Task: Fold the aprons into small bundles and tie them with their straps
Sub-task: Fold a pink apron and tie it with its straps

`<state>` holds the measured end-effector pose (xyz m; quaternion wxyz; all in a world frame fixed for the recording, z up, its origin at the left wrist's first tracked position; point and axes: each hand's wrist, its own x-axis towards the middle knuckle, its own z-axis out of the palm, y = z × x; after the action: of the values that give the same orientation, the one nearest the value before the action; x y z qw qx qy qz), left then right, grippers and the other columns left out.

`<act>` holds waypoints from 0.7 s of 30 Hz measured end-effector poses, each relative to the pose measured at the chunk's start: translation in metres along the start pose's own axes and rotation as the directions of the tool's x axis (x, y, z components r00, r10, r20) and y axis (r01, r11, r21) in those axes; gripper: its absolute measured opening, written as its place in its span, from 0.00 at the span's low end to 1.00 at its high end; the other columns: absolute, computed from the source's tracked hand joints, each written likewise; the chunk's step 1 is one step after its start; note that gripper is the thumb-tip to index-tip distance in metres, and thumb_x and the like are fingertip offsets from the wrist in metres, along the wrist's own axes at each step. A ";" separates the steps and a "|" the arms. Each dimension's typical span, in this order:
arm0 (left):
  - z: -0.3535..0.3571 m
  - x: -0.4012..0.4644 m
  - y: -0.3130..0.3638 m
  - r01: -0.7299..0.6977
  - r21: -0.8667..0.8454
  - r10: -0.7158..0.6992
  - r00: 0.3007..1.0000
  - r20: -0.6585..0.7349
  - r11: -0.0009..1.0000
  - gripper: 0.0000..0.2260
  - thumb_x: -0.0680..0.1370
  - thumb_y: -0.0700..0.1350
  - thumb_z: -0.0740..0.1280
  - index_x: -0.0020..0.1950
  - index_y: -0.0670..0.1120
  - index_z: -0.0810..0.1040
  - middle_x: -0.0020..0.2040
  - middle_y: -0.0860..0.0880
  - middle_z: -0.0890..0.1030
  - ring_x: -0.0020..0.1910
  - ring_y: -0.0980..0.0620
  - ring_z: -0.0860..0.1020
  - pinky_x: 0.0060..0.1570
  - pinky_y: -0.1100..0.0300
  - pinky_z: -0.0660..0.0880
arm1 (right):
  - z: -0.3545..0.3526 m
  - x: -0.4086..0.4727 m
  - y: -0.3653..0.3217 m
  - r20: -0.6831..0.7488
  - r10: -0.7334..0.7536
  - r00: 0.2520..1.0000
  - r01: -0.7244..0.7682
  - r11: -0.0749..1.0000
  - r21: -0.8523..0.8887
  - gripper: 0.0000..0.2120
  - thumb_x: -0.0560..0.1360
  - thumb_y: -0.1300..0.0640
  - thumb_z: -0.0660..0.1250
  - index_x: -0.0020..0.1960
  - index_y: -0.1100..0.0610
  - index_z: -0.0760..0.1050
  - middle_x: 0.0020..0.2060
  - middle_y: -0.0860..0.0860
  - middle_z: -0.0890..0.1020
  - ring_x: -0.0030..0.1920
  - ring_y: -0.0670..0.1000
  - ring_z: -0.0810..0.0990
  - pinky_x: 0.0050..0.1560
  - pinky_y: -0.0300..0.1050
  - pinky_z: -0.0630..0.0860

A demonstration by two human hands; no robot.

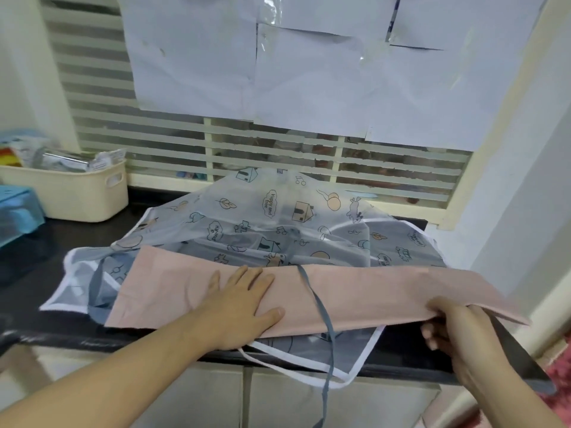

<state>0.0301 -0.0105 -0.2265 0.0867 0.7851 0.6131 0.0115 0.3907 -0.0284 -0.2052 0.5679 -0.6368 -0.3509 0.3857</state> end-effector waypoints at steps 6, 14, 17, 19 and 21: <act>-0.005 -0.019 -0.049 -0.084 0.007 0.084 0.996 -0.009 0.996 0.31 0.83 0.69 0.47 0.85 0.62 0.46 0.85 0.59 0.43 0.83 0.59 0.41 0.81 0.56 0.38 | 0.000 0.011 0.004 -0.086 -0.022 0.996 0.029 0.996 0.085 0.09 0.75 0.71 0.62 0.46 0.59 0.68 0.31 0.55 0.67 0.19 0.48 0.61 0.21 0.37 0.56; -0.001 -0.031 -0.064 -0.114 0.027 0.116 0.989 -0.091 0.993 0.32 0.83 0.69 0.48 0.85 0.61 0.48 0.85 0.59 0.47 0.83 0.55 0.44 0.81 0.56 0.42 | 0.020 -0.016 -0.034 -0.115 -0.195 0.974 0.205 0.975 0.083 0.13 0.73 0.69 0.64 0.50 0.52 0.76 0.32 0.58 0.71 0.28 0.53 0.67 0.29 0.43 0.65; -0.001 -0.035 -0.068 -0.139 -0.089 0.123 0.979 -0.162 0.986 0.31 0.80 0.70 0.56 0.82 0.62 0.58 0.79 0.61 0.56 0.79 0.57 0.53 0.79 0.57 0.51 | 0.050 -0.040 -0.071 -0.008 -0.479 0.878 0.471 0.866 -0.167 0.23 0.75 0.67 0.64 0.62 0.43 0.77 0.30 0.57 0.75 0.32 0.55 0.71 0.37 0.47 0.71; -0.003 -0.033 -0.073 -0.160 -0.316 0.102 0.976 -0.191 0.935 0.25 0.79 0.66 0.64 0.76 0.63 0.71 0.72 0.65 0.64 0.74 0.61 0.60 0.75 0.60 0.58 | 0.080 -0.058 -0.089 0.143 -0.635 0.759 0.642 0.692 -0.330 0.29 0.75 0.65 0.64 0.69 0.38 0.73 0.29 0.49 0.77 0.31 0.52 0.72 0.35 0.48 0.71; -0.012 -0.032 -0.074 -0.129 -0.718 -0.061 0.971 -0.233 0.684 0.16 0.82 0.59 0.65 0.66 0.56 0.83 0.63 0.62 0.78 0.69 0.57 0.71 0.66 0.64 0.66 | 0.115 -0.077 -0.093 0.371 -0.724 0.582 0.793 0.404 -0.456 0.33 0.76 0.62 0.65 0.76 0.37 0.67 0.29 0.48 0.78 0.30 0.48 0.75 0.32 0.42 0.71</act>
<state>-0.0507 -0.0224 -0.2227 0.3167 0.6900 0.5491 0.3494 0.2524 -0.0343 -0.1119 0.4364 -0.5233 -0.7318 -0.0055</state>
